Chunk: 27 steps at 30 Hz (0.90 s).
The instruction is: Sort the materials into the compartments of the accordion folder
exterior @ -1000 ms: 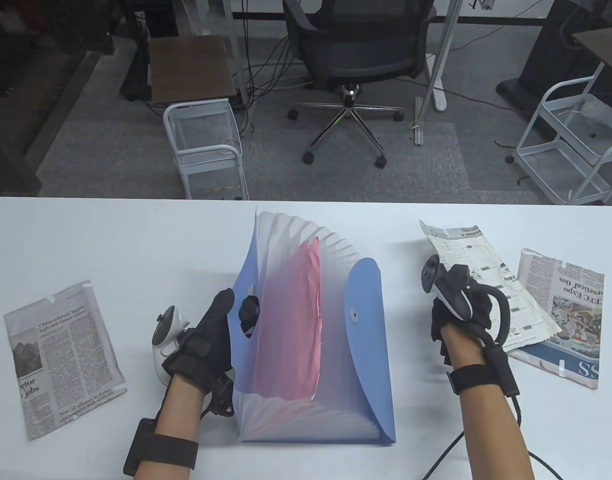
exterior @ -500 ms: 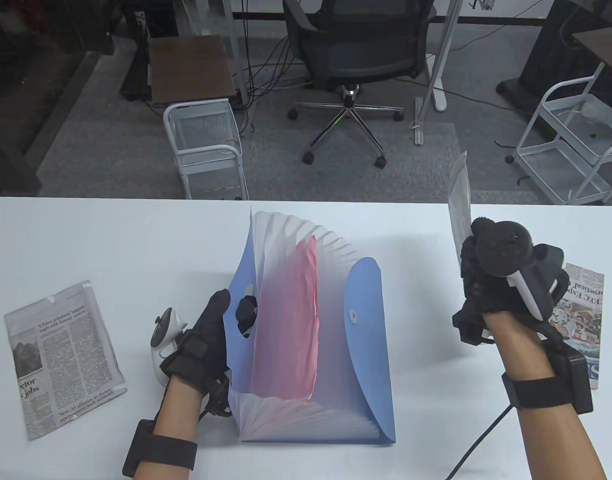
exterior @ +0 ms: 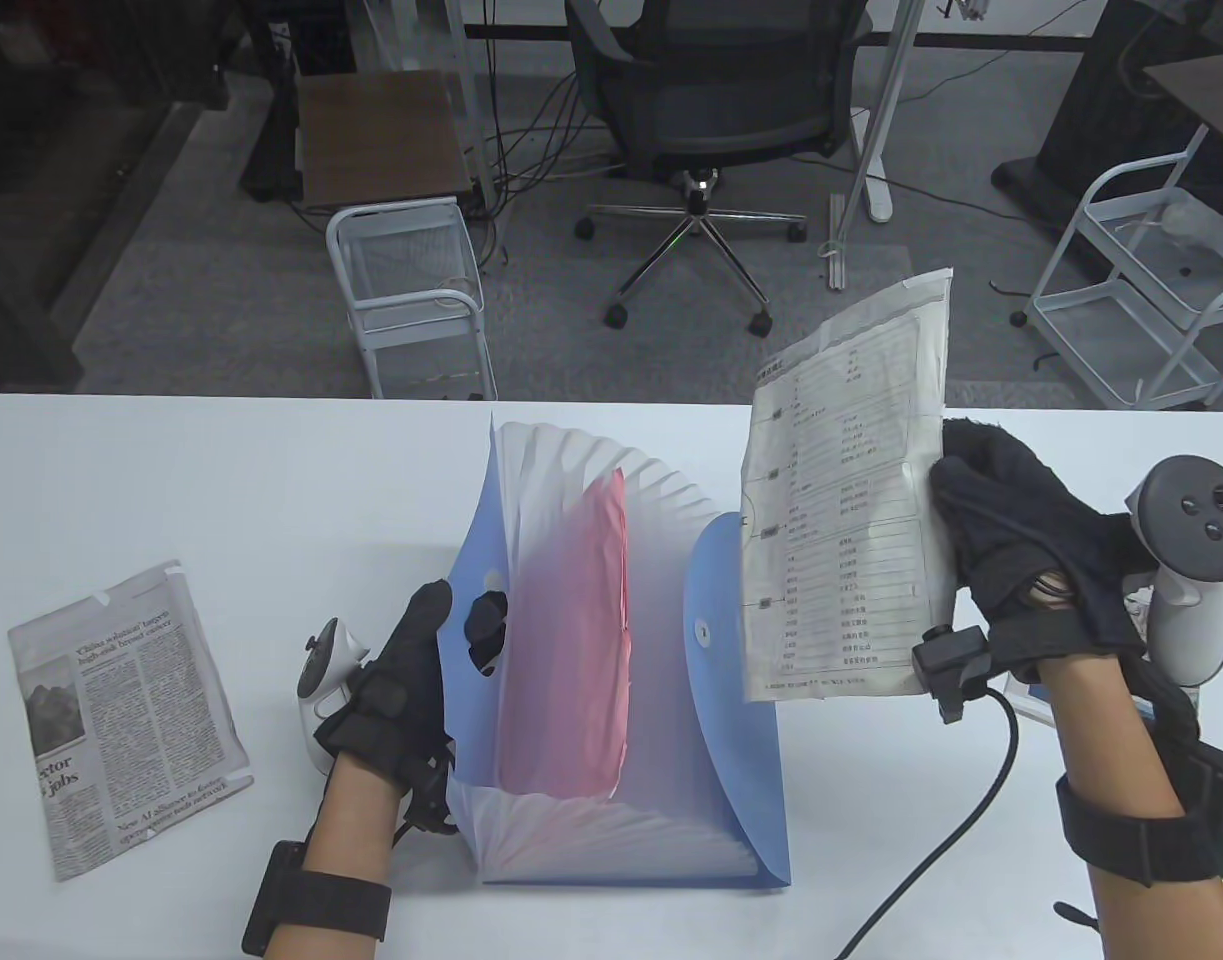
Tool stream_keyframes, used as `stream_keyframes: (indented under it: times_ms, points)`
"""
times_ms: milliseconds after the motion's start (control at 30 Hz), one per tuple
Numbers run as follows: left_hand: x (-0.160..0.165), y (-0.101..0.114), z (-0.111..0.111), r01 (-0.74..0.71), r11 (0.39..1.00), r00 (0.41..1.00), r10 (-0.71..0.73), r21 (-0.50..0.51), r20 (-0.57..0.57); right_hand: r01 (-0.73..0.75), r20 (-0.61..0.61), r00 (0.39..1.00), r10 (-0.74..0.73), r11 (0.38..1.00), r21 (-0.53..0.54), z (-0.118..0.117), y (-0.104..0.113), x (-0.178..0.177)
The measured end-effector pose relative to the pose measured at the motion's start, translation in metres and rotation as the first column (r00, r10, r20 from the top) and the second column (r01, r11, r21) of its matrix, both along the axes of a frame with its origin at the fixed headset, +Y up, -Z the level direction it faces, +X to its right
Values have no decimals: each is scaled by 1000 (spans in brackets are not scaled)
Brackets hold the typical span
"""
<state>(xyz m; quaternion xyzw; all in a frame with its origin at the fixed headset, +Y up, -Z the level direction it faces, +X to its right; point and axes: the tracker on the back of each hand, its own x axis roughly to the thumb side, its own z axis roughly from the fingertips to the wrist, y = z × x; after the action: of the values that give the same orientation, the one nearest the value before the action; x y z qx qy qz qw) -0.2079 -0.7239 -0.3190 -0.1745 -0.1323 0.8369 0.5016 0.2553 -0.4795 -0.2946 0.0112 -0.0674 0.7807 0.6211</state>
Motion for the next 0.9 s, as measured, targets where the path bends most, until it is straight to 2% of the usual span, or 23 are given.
stream_keyframes:
  times_ms: [100, 233, 400, 633, 900]
  points:
    - [-1, 0, 0, 0, 1000, 1000, 0, 0, -1, 77, -27, 997, -77, 997, 21, 6, 1, -6]
    - [-1, 0, 0, 1, 1000, 1000, -1, 0, -1, 103, -66, 993, -101, 994, 27, 10, -2, -17]
    - [-1, 0, 0, 3, 1000, 1000, -3, 2, -2, 84, -81, 993, -82, 996, 25, 10, -9, -30]
    - [-1, -1, 0, 0, 1000, 1000, 0, 2, -3, 43, -94, 995, -45, 999, -23, 6, -31, -41]
    - [-2, -1, 0, -4, 1000, 1000, 4, 2, -5, 22, -106, 994, -28, 998, -63, 7, -41, -42]
